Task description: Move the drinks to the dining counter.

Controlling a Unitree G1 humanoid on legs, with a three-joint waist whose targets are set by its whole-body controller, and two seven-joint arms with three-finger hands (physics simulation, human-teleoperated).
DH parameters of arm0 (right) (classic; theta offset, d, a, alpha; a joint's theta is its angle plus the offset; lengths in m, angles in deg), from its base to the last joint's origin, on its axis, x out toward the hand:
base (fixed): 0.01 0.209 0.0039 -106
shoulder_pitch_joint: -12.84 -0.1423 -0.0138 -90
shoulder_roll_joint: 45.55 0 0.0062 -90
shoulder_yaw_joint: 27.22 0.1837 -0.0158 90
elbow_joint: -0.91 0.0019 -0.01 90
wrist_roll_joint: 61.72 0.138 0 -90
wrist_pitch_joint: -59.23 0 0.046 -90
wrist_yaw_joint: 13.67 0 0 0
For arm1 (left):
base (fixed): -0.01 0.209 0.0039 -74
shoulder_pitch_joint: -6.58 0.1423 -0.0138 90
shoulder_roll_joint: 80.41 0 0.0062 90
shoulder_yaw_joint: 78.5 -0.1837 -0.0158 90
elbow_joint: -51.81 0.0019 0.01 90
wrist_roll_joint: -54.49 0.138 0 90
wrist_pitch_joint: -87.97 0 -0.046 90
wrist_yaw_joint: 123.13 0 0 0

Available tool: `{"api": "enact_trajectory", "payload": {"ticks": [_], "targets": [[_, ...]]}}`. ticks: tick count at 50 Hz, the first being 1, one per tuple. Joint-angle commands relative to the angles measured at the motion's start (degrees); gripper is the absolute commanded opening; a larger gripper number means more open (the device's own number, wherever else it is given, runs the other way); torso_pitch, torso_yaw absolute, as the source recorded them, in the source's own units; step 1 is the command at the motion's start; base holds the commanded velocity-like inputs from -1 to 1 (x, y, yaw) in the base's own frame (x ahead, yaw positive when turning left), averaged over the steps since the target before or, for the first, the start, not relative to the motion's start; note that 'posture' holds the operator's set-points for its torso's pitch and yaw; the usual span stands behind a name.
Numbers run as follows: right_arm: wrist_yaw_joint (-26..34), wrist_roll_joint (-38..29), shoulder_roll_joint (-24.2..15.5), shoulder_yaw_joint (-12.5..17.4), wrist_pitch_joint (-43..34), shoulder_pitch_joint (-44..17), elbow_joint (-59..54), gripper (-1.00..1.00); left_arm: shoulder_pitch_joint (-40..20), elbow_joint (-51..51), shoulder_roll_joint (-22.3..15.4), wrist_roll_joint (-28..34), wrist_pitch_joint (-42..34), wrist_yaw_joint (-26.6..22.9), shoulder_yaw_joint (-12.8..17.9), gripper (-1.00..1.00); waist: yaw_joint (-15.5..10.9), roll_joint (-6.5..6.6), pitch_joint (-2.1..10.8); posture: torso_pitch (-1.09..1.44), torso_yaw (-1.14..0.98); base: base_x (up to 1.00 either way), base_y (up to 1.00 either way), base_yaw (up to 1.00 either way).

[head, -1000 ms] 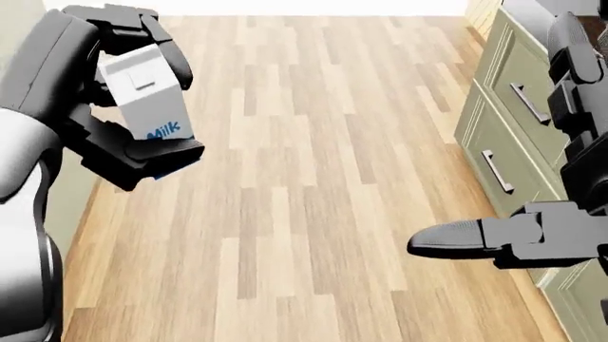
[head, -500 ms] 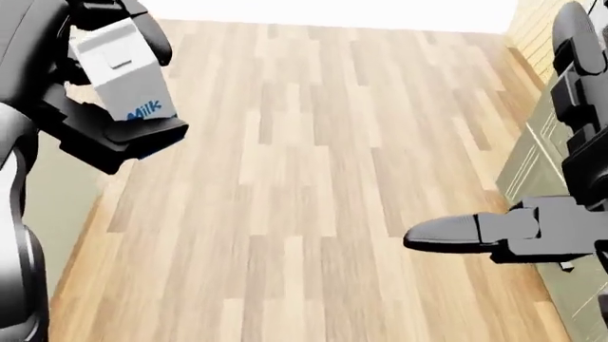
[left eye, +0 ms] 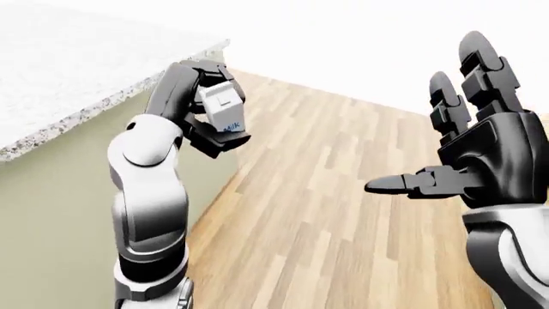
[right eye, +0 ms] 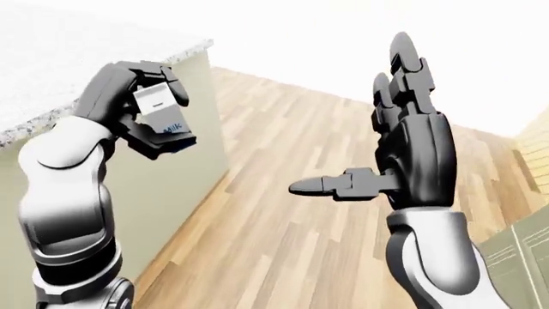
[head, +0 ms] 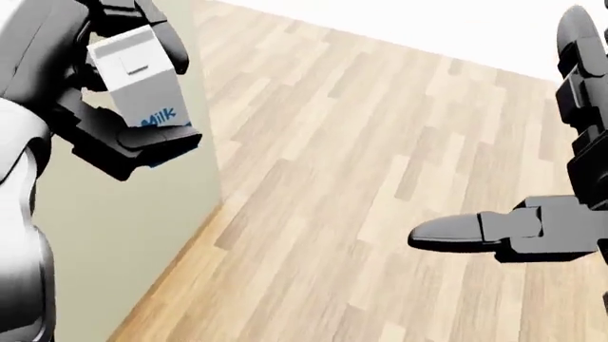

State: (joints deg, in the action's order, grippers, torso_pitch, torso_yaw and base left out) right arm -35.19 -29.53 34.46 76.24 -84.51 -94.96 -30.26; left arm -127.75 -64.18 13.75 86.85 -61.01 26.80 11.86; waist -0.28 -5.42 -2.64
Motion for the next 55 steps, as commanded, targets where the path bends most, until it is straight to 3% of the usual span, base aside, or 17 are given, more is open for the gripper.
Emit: {"api": "enact_trajectory", "payload": {"ticks": [1,10,13,15,17,20,24,27,28,32,39,41,43,44,48,52,55], "targets": [[0.5,-0.7,-0.4,0.2,1.6,-1.1,1.2,1.00,-2.6,-2.0,-1.1,1.0,1.3,1.1,2.1,-1.00,-0.7,-0.53,1.92,0.00,0.00,0.00,0.00,1.00],[0.1,1.1,-0.6,2.2,-1.5,-4.4,1.2,1.00,-2.5,-2.5,-1.1,1.3,1.0,0.7,2.2,-1.00,-0.9,4.04,1.24,0.00,0.00,0.00,0.00,1.00],[4.4,-6.6,2.1,-0.7,3.1,0.1,1.2,1.00,-2.6,-2.9,-1.2,1.3,0.8,0.5,2.2,-1.00,-1.2,6.30,0.87,0.00,0.00,0.00,0.00,1.00],[5.8,-8.9,3.3,-1.5,3.4,0.7,1.2,1.00,-3.1,-3.1,-1.6,1.5,0.3,0.1,2.3,-1.00,-1.6,8.96,2.71,0.00,0.00,0.00,0.00,1.00],[6.5,-9.7,3.8,-1.5,3.0,0.5,1.2,1.00,-3.1,-3.6,-1.7,1.6,-0.1,-0.2,2.4,-1.00,-1.6,8.28,0.24,0.00,0.00,0.00,0.00,1.00],[6.3,-9.0,3.5,-1.0,2.4,0.2,1.2,1.00,-3.3,-3.4,-1.8,1.3,-0.1,-0.1,2.7,-1.00,-2.9,6.03,1.32,0.00,0.00,0.00,0.00,1.00],[5.1,-7.3,2.6,-0.5,2.1,-0.2,1.2,1.00,-3.4,-3.5,-1.9,1.2,-0.3,0.0,2.7,-1.00,-2.2,3.06,0.34,0.00,0.00,0.00,0.00,1.00],[3.5,-5.0,1.3,0.1,1.8,-0.8,1.2,1.00,-3.4,-4.3,-2.2,1.3,-1.0,-0.4,2.6,-1.00,-1.6,-2.13,1.18,0.00,0.00,0.00,0.00,1.00],[3.1,-4.6,1.0,-0.1,2.1,-0.6,1.2,1.00,-3.5,-4.5,-2.3,1.4,-1.2,-0.4,2.6,-1.00,-1.3,-0.70,1.48,0.00,0.00,0.00,0.00,1.00],[1.3,-2.4,-0.2,0.1,2.2,-0.9,1.2,1.00,-3.6,-4.6,-2.3,1.5,-1.3,-0.6,2.5,-1.00,-1.4,0.04,1.55,0.00,0.00,0.00,0.00,1.00],[-0.1,-0.7,-1.1,0.4,2.5,-1.2,1.2,1.00,-3.6,-5.0,-2.3,1.7,-1.6,-0.8,2.4,-1.00,-0.7,4.69,0.91,0.00,0.00,0.00,0.00,1.00],[-0.6,0.1,-1.5,0.5,2.3,-1.5,1.2,1.00,-3.8,-4.8,-2.4,1.7,-1.5,-0.8,2.5,-1.00,-0.7,6.53,0.99,0.00,0.00,0.00,0.00,1.00],[-1.0,0.3,-1.7,0.2,2.7,-1.2,1.2,1.00,-3.7,-5.0,-2.3,1.7,-1.5,-0.9,2.5,-1.00,-1.1,10.12,2.10,0.00,0.00,0.00,0.00,1.00],[-1.1,0.3,-1.7,0.1,2.9,-1.2,1.2,1.00,-3.5,-4.9,-2.3,1.7,-1.3,-0.8,2.5,-1.00,-1.4,8.18,1.37,0.00,0.00,0.00,0.00,1.00],[-1.0,0.1,-1.7,0.0,3.1,-1.0,1.2,1.00,-3.2,-5.0,-2.1,1.7,-1.1,-0.7,2.5,-1.00,-2.7,5.91,1.93,0.00,0.00,0.00,0.00,1.00],[-0.3,-0.8,-1.0,-0.2,3.1,-0.8,1.2,1.00,-3.3,-5.0,-2.1,1.7,-1.2,-0.7,2.5,-1.00,-2.3,3.07,0.46,0.00,0.00,0.00,0.00,1.00],[0.1,-1.2,-0.6,-0.1,3.0,-0.9,1.2,1.00,-3.1,-5.0,-2.1,1.7,-1.1,-0.6,2.5,-1.00,-2.0,-0.29,0.19,0.00,0.00,0.00,0.00,1.00]]}}
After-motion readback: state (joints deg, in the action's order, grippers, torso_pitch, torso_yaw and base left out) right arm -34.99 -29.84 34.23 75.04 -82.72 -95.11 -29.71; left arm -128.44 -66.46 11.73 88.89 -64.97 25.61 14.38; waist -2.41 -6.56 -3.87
